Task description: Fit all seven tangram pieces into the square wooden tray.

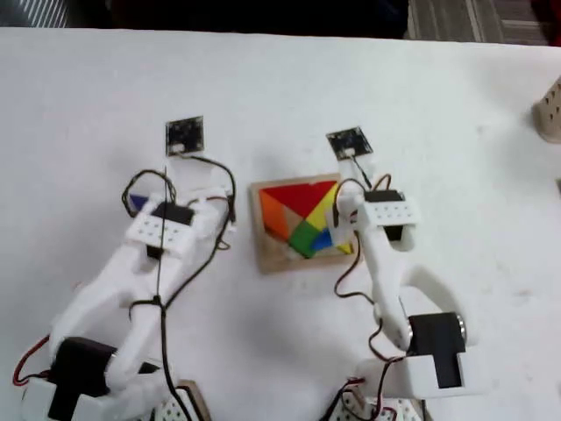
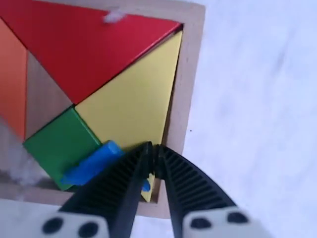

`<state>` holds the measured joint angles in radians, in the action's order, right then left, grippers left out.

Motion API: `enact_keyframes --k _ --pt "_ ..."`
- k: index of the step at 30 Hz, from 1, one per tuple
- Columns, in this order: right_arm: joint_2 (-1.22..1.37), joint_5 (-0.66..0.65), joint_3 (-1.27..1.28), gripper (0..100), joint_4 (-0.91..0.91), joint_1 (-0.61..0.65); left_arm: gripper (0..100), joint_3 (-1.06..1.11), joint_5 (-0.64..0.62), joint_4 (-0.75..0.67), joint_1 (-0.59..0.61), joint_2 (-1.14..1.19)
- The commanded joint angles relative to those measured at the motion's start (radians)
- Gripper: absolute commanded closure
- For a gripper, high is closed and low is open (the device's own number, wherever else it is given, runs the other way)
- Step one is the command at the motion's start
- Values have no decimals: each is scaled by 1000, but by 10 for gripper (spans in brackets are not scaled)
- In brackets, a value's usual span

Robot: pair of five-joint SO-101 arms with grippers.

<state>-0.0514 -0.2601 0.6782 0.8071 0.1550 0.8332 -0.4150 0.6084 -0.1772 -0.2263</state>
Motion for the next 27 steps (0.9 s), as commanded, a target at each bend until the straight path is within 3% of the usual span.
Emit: enact_keyframes --k 1,11,15,20,27 --pt "-44 -14 -17 981 36 -13 977 -8 12 -29 12 -42" --pt "-47 2 -29 981 -50 -44 977 -9 12 -29 12 -42" --pt "-47 98 -37 981 -125 -12 977 -12 12 -29 12 -38" --pt "-45 107 -49 981 -124 64 977 -12 12 -29 12 -36" --pt "-45 107 -49 981 -54 67 977 -14 12 -29 12 -36"
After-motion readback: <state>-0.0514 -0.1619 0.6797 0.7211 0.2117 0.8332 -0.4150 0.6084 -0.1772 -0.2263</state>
